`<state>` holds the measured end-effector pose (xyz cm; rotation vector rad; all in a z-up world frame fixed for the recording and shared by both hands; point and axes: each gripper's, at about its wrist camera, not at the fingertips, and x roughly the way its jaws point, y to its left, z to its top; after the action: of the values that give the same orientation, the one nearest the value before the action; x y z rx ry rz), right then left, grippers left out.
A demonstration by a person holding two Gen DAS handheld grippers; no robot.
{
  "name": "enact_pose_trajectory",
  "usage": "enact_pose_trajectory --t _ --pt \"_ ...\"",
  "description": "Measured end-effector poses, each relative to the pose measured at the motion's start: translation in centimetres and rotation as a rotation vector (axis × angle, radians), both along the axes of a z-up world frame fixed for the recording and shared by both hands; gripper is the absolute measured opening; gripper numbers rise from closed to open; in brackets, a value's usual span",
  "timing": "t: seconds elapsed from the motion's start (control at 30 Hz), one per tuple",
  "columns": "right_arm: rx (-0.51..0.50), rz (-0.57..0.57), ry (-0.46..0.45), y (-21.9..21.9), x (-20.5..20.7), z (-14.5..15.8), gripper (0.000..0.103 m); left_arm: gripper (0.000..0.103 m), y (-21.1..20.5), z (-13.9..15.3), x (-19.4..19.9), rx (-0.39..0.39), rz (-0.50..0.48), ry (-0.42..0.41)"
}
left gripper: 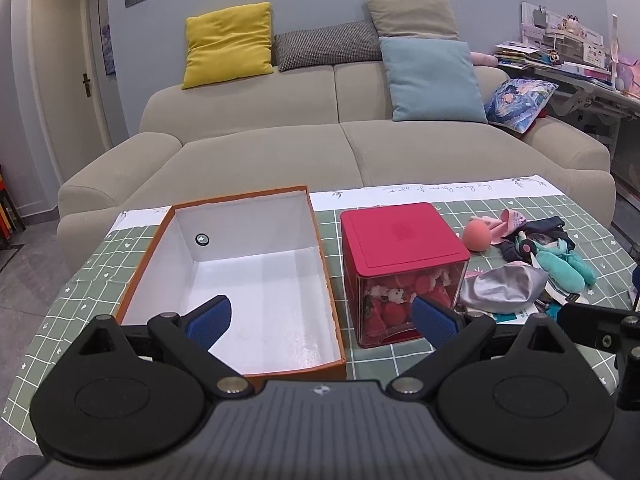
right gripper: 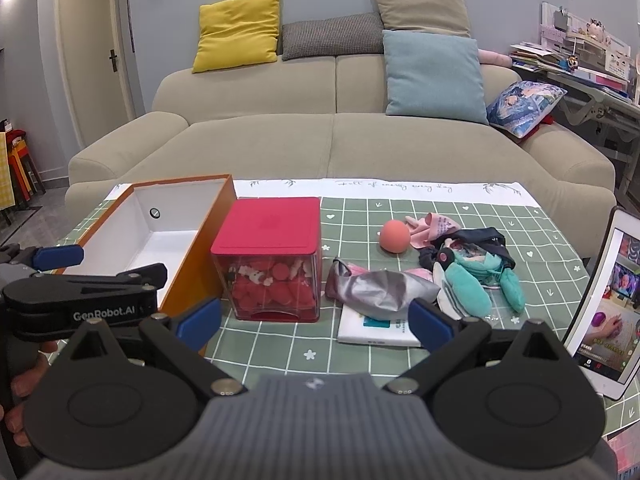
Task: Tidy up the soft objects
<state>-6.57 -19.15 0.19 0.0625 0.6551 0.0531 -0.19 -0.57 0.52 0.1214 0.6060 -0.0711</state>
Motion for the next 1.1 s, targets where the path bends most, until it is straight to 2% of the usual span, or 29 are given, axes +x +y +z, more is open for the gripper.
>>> enact_pose_trajectory --t 0.6,0.83,0.97,1.1 --pt "0.008 -0.007 0.003 -0.12 0.07 -0.11 0.098 0.103 -0.39 0.06 -0.25 0.009 -0.024 -0.011" --pt "-0.009 -0.006 -0.028 0.13 -0.32 0.09 0.098 0.103 -0.02 0.23 -0.31 0.005 0.000 -0.032" --pt "-0.018 -0.011 -0.042 0.13 -0.48 0.23 0.098 0.103 0.50 0.14 0.09 -0.018 0.018 -0.012" --pt "-0.030 -0.007 -0.052 0.28 -0.48 0.35 0.098 0.103 0.37 -0.07 0.12 0.008 0.013 -0.013"
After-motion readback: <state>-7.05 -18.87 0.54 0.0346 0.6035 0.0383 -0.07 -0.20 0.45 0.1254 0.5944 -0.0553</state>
